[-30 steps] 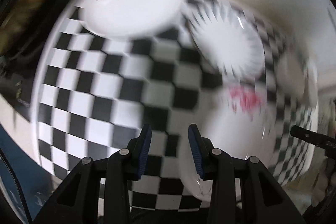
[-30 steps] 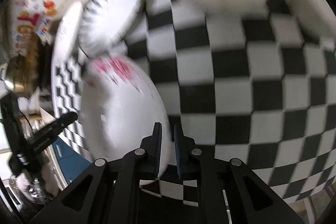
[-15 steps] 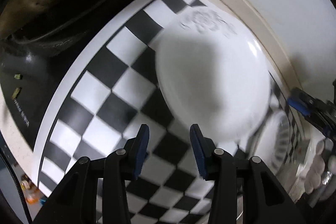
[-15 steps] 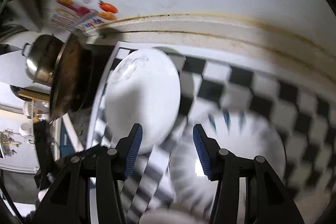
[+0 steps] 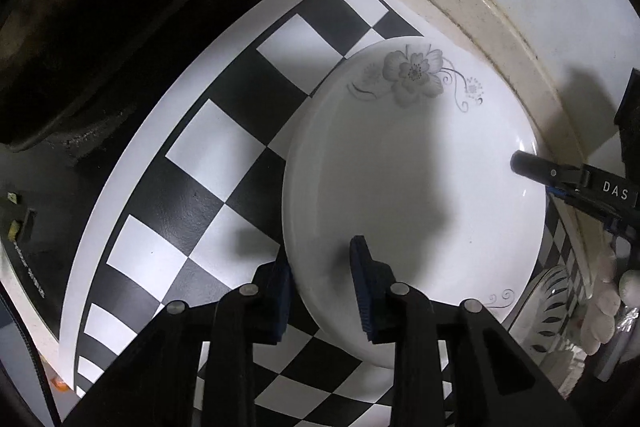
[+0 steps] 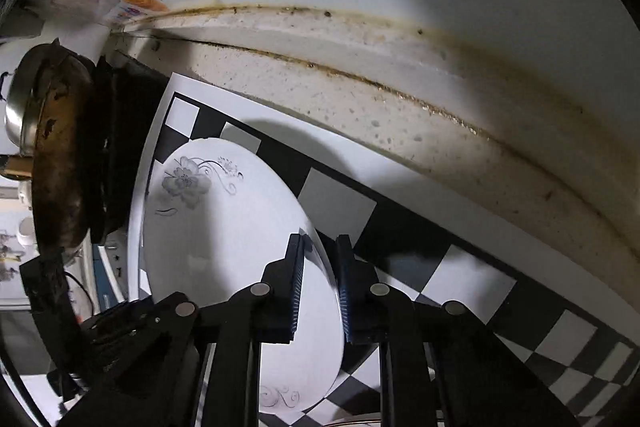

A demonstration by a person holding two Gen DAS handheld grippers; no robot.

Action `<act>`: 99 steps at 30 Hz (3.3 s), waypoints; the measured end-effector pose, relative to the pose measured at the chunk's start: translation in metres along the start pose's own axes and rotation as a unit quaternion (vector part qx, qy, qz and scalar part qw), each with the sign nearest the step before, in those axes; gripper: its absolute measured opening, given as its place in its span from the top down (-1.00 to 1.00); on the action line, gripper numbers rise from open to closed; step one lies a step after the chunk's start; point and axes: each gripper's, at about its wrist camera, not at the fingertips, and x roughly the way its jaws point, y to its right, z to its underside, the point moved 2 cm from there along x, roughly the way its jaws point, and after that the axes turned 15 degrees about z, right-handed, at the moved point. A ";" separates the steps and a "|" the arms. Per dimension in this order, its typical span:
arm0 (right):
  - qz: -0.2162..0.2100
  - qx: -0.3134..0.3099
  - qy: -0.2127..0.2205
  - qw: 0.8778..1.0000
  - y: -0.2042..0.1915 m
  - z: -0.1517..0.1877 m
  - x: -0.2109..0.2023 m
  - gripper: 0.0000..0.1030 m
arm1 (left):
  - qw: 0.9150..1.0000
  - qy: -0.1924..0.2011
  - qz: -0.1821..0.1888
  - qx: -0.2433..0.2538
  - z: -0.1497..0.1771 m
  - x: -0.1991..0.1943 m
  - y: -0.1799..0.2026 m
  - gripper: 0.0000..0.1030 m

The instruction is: Organize plates and bowls

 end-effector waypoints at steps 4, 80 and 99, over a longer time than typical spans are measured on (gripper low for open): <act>0.001 0.003 0.003 1.000 0.000 0.011 -0.006 0.70 | 1.000 0.004 -0.001 0.008 0.009 -0.006 0.010 0.52; -0.001 0.292 0.040 0.955 0.101 0.455 -0.077 0.67 | 0.941 -0.188 -0.005 0.282 0.262 -0.006 0.104 0.50; 0.009 0.244 0.100 0.965 0.140 0.300 -0.156 0.45 | 0.965 -0.127 0.021 0.230 0.143 -0.022 0.147 0.47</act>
